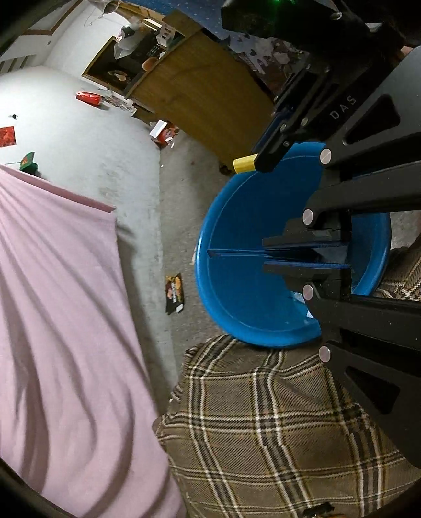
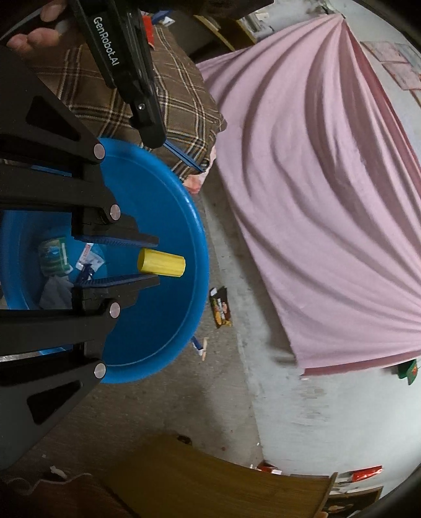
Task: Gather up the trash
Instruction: 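Carry cylinder and stick to the blue basin and open both grippers, then move both tools back over the bed toward the red item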
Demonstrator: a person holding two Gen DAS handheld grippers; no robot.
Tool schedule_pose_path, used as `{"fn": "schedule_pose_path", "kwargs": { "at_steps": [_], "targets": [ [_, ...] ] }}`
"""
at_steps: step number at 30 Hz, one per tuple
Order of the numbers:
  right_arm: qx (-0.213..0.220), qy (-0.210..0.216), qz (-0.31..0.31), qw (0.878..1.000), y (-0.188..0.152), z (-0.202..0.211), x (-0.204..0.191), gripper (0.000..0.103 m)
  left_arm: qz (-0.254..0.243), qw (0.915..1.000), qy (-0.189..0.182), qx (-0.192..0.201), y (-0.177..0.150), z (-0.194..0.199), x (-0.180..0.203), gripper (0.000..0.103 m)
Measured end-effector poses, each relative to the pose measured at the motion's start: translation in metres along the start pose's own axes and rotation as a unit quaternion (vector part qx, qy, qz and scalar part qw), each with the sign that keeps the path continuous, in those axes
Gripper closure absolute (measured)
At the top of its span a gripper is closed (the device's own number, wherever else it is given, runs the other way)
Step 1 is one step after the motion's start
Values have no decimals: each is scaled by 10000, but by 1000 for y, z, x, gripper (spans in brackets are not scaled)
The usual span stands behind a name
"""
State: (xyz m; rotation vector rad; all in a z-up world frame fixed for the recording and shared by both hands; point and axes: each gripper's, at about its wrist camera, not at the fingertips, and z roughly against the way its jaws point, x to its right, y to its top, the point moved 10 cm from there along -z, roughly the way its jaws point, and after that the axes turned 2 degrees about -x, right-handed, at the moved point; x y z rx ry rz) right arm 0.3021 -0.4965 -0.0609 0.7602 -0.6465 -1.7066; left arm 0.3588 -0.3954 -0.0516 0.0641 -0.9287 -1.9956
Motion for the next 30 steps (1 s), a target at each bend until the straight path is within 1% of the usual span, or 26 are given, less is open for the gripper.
{"fn": "schedule_pose_path", "kwargs": {
  "at_steps": [6,8,10,15,17,18,19,20,21,22,23,24,25,26,27,28,29,30],
  "targets": [
    [-185,13,-67,9998,-6,-8,2,87,64,9999,4,-121,-2,-5,-5,98],
    [-224,-1,-79,9997,-7,-10,3,84,75,9999,10,-148,-3,-5,-6,98],
    [-252,-7,-109,9996,-8,-11,2,76,88,9998,25,-169,-4,-6,-8,97],
    [-293,-56,-233,9993,-10,-13,5,74,138,9998,93,-134,-4,-6,-10,94],
    [-312,-80,-271,9991,-10,-14,6,68,149,9998,129,-89,-4,-2,-14,90],
    [-306,-118,-312,9990,-10,-14,8,58,160,9997,146,-66,-5,1,-14,82],
    [-275,-124,-354,9989,-10,-13,9,54,182,9997,175,-18,-5,4,-16,75],
    [-229,-130,-400,9989,-8,-12,10,53,200,9996,193,29,-6,7,-18,72],
    [-199,-144,-415,9988,-7,-11,10,49,227,9995,209,100,-6,10,-22,71],
    [-160,-173,-422,9988,-6,-10,10,42,239,9994,213,136,-6,14,-24,70],
    [-114,-195,-451,9987,-4,-8,11,37,244,9993,223,162,-5,17,-26,70],
    [-45,-191,-526,9984,-3,-6,12,31,245,9992,266,196,-6,20,-28,66],
    [-2,-170,-586,9981,-1,-4,13,27,246,9988,333,245,-5,24,-31,57],
    [30,-161,-625,9979,0,-2,14,25,248,9985,379,309,-5,28,-33,52],
    [64,-174,-647,9977,1,-1,15,19,254,9981,416,383,-5,32,-35,42],
    [88,-188,-659,9976,3,0,15,14,266,9974,473,477,-4,37,-38,35],
    [122,-184,-689,9974,4,1,15,12,273,9968,529,534,-4,40,-39,30],
    [144,-173,-721,9971,5,2,15,6,273,9961,584,594,-5,44,-41,24]
  ]
}}
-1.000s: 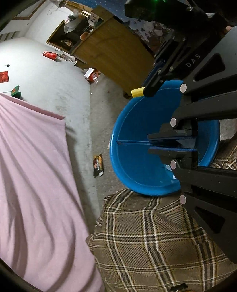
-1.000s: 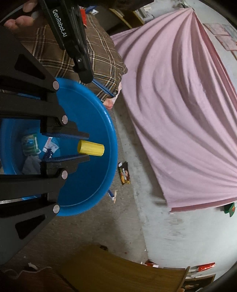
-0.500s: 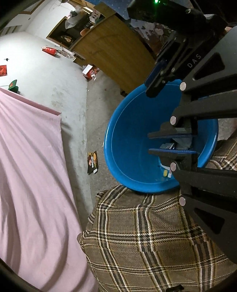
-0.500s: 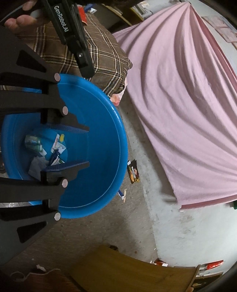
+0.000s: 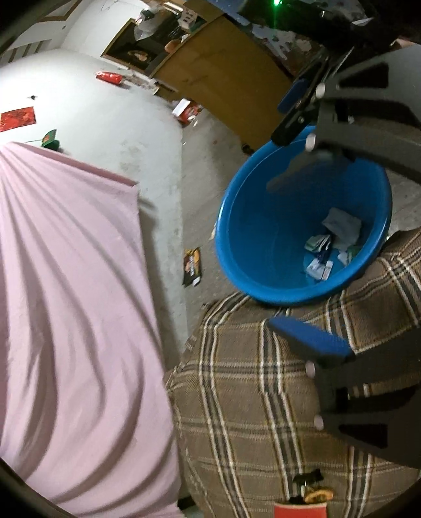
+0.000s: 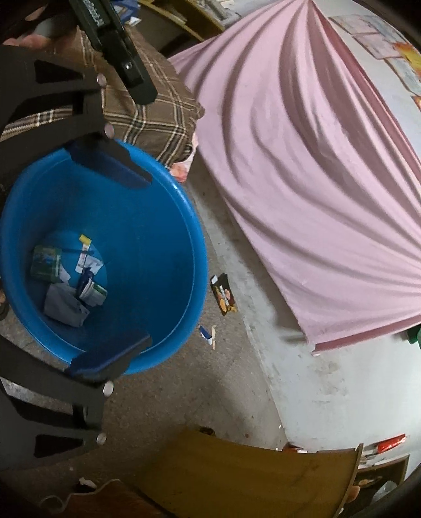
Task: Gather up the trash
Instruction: 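Move both tools back over the bed toward the red item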
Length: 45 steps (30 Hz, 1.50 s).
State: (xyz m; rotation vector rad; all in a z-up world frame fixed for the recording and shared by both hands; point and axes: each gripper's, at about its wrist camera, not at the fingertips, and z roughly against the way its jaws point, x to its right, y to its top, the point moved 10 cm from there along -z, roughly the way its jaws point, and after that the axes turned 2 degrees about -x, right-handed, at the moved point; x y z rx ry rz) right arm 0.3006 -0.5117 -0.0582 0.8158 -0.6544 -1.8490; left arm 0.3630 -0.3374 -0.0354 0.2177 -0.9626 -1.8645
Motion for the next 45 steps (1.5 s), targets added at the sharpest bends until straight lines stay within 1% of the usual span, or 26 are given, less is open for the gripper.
{"fn": "schedule_pose_path", "kwargs": {
  "at_steps": [1,2,7,9,11,12,13,15,20,25,29,32,33,36,39,42,45],
  "targets": [
    [26,10,-36,10000,1,1,0,1,-13,10000,36,40,0,2,-1,21],
    [47,17,-47,10000,2,2,-1,0,-33,9999,86,78,0,5,-2,21],
    [175,-14,-19,9998,7,9,-6,0,-247,9987,384,227,-2,18,-2,19],
    [252,-5,-9,9997,10,13,-9,0,-307,9980,436,338,-1,26,-2,18],
    [329,7,10,9995,12,17,-12,0,-315,9973,478,460,0,33,-2,13],
    [380,9,30,9993,13,20,-15,0,-309,9967,514,547,1,38,-3,7],
    [432,14,50,9991,15,22,-16,0,-297,9958,551,667,3,46,-5,5],
    [564,34,96,9984,20,29,-20,0,-263,9939,575,907,8,62,-9,5],
    [1025,151,233,9943,35,54,-45,0,-196,9886,659,1338,19,100,-22,4],
    [1476,343,503,9872,47,81,-81,0,-184,9785,836,1876,28,148,-40,2],
    [1851,548,694,9787,55,105,-113,0,-190,9685,1035,2256,26,188,-57,2],
    [2180,702,835,9698,59,125,-141,0,-170,9605,1203,2503,23,217,-74,2],
    [2303,804,874,9658,59,133,-151,0,-162,9562,1302,2617,21,230,-82,2],
    [2534,1015,968,9571,59,146,-177,0,-115,9471,1498,2836,16,257,-101,2],
    [2767,1263,1086,9464,55,159,-201,0,-59,9386,1653,3027,9,279,-119,2],
    [2985,1475,1195,9353,51,168,-220,0,-16,9276,1877,3229,0,302,-138,2],
    [3166,1659,1342,9243,43,177,-239,0,38,9212,2015,3329,-9,317,-152,2]
  ]
}}
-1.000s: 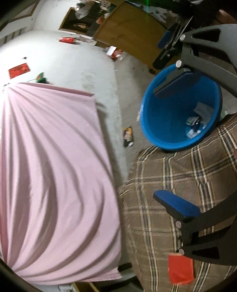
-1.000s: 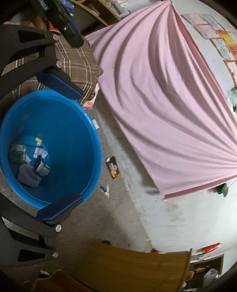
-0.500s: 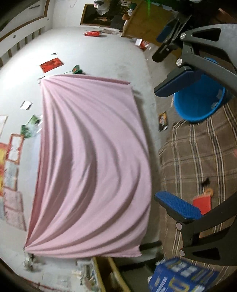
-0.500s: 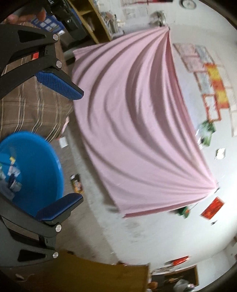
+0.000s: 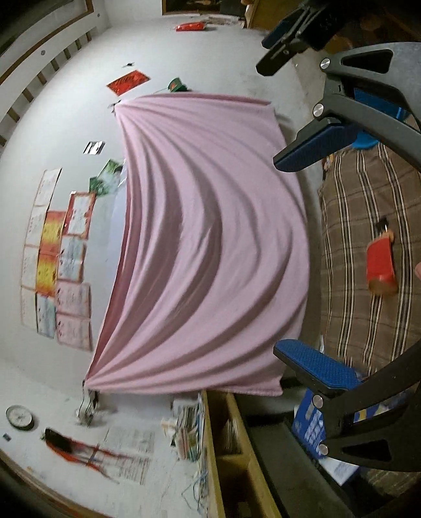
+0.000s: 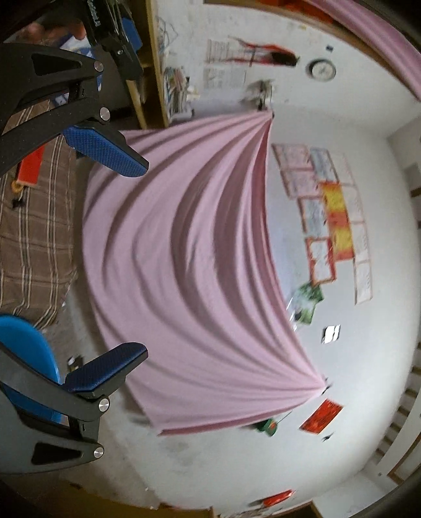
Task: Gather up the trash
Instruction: 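Move both tools back over the bed toward the red item, then grasp the red cup-shaped item with the left gripper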
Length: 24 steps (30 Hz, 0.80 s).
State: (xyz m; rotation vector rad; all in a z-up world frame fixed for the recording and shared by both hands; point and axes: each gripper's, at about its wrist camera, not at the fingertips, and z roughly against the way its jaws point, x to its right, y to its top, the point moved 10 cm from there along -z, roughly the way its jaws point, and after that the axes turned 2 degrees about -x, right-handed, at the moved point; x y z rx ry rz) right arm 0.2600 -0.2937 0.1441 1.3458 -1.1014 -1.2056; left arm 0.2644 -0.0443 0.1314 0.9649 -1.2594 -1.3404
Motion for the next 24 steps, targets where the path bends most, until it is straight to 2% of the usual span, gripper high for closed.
{"fn": "schedule_pose_path", "kwargs": {
  "at_steps": [5,10,17,24],
  "targets": [
    [133,221,207,9995,-6,1,-22,0,49,9997,231,98,-10,9,-31,2],
    [-3,380,421,9984,-23,-9,-36,0,4,9994,346,-63,-33,5,-51,2],
    [-510,485,755,9947,-58,-30,-50,0,-37,9974,236,-685,-74,-17,-55,2],
    [-1516,504,734,9844,-102,-60,-44,0,-50,9896,220,-1423,-113,-47,-49,2]
  ]
}}
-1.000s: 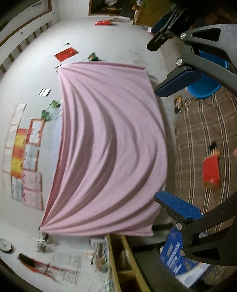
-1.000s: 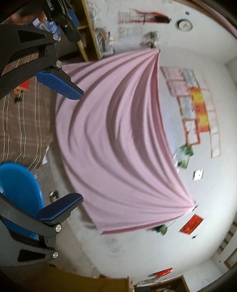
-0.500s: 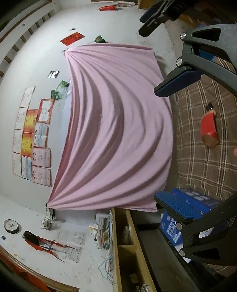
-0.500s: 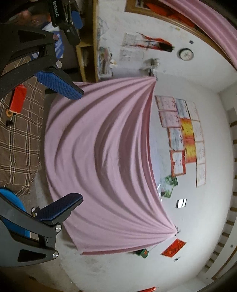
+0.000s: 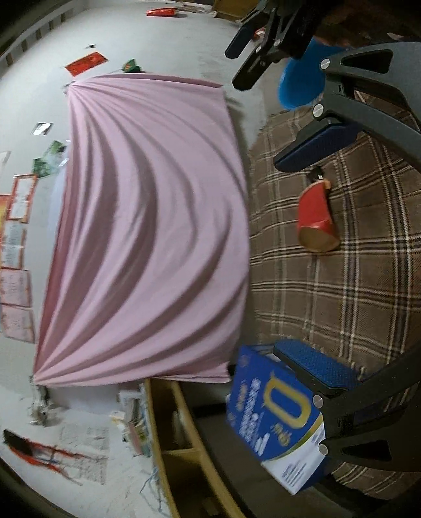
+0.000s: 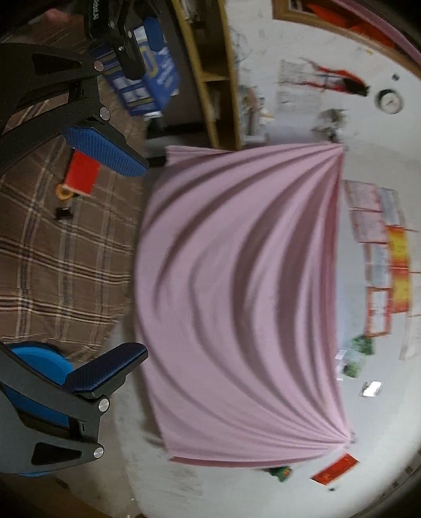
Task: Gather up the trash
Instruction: 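Grasp the red cup-shaped item with the left gripper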
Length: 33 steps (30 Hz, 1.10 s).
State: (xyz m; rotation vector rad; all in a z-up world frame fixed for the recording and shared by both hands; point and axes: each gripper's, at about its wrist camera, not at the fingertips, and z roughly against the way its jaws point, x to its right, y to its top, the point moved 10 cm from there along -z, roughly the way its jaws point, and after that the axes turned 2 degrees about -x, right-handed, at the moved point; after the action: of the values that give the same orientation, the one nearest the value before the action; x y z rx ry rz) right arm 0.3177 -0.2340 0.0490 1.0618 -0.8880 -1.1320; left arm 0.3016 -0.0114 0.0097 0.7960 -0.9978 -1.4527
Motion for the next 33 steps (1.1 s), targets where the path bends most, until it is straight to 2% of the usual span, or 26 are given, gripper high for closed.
{"fn": "schedule_pose_path", "kwargs": {
  "at_steps": [2,5,7,8,11,14,19,24,28,33],
  "targets": [
    [-209,64,-66,9997,-8,-8,2,0,-23,9997,59,-224,-9,-13,3,5],
    [-606,15,-27,9982,-21,-22,7,0,-117,9987,57,-496,-22,-31,8,20],
    [-818,61,-57,9966,-28,-30,10,1,-157,9970,1,-753,-33,-45,13,36],
    [-959,106,-84,9953,-33,-34,11,3,-149,9964,-37,-830,-37,-49,15,39],
    [-1400,272,-113,9897,-47,-48,9,20,-63,9929,-217,-1167,-48,-66,20,50],
    [-1882,464,-196,9808,-65,-62,6,26,79,9881,-457,-1465,-56,-80,24,53],
    [-2643,796,-242,9609,-95,-83,-4,53,403,9809,-600,-1804,-62,-98,20,72],
    [-2881,1008,-263,9519,-102,-93,-16,61,596,9763,-663,-1974,-63,-106,16,91],
    [-3069,1152,-186,9446,-109,-103,-29,67,610,9773,-606,-1937,-61,-106,13,92],
    [-3363,1286,-42,9329,-121,-115,-45,69,710,9791,-393,-1867,-58,-96,-2,92]
  ]
}}
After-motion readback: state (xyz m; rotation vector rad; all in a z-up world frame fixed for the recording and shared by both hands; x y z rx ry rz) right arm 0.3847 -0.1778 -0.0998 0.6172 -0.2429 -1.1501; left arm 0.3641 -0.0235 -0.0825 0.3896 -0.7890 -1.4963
